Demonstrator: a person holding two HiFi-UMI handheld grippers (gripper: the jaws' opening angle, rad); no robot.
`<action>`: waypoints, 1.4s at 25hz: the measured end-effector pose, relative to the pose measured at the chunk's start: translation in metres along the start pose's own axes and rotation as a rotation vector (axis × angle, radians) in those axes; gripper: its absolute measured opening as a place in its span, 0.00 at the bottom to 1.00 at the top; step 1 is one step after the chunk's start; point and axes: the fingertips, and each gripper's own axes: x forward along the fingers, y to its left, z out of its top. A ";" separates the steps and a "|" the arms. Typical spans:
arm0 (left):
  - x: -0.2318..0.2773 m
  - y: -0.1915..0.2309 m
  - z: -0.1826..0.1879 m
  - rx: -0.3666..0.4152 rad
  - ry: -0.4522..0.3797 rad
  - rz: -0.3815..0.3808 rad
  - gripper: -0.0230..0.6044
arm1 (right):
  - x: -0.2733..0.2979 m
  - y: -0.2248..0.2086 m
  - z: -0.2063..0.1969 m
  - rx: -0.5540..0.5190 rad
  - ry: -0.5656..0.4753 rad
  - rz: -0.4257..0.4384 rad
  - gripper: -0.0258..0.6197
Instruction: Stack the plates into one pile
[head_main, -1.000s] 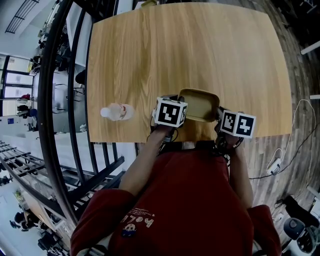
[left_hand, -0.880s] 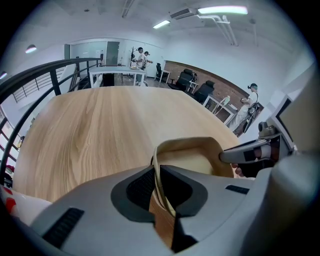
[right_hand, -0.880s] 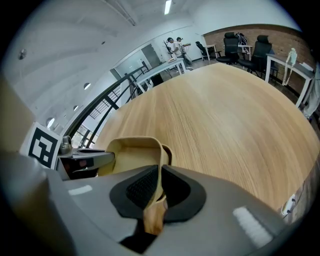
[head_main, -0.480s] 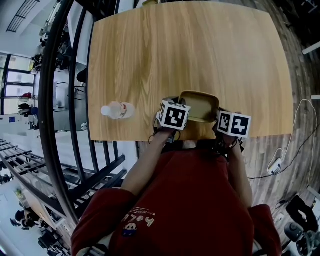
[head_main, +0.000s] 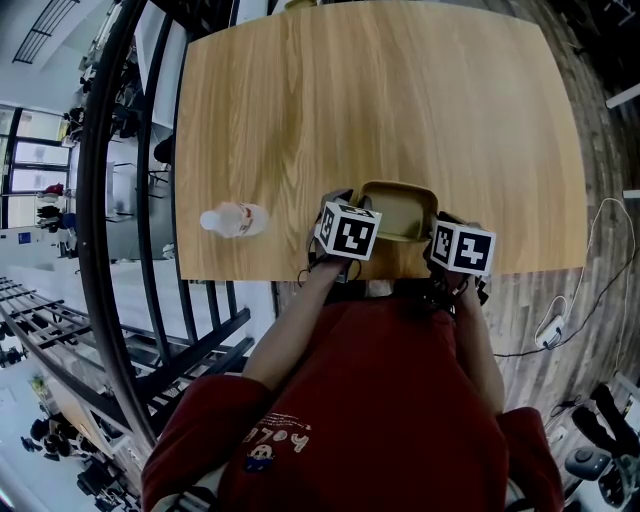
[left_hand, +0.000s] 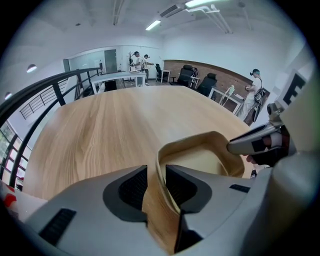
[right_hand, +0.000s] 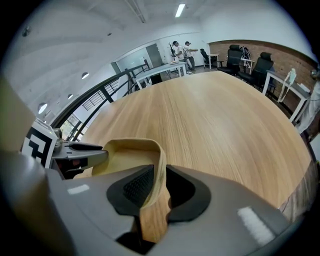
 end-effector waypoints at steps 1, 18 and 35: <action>0.001 0.000 -0.001 -0.002 0.005 -0.002 0.21 | 0.001 -0.002 -0.001 -0.004 0.005 -0.003 0.18; 0.016 0.001 -0.019 -0.025 0.027 -0.008 0.25 | 0.031 -0.004 -0.026 0.033 0.097 0.028 0.21; 0.010 0.005 -0.029 -0.081 0.008 0.024 0.25 | 0.034 0.003 -0.015 -0.048 0.082 0.029 0.21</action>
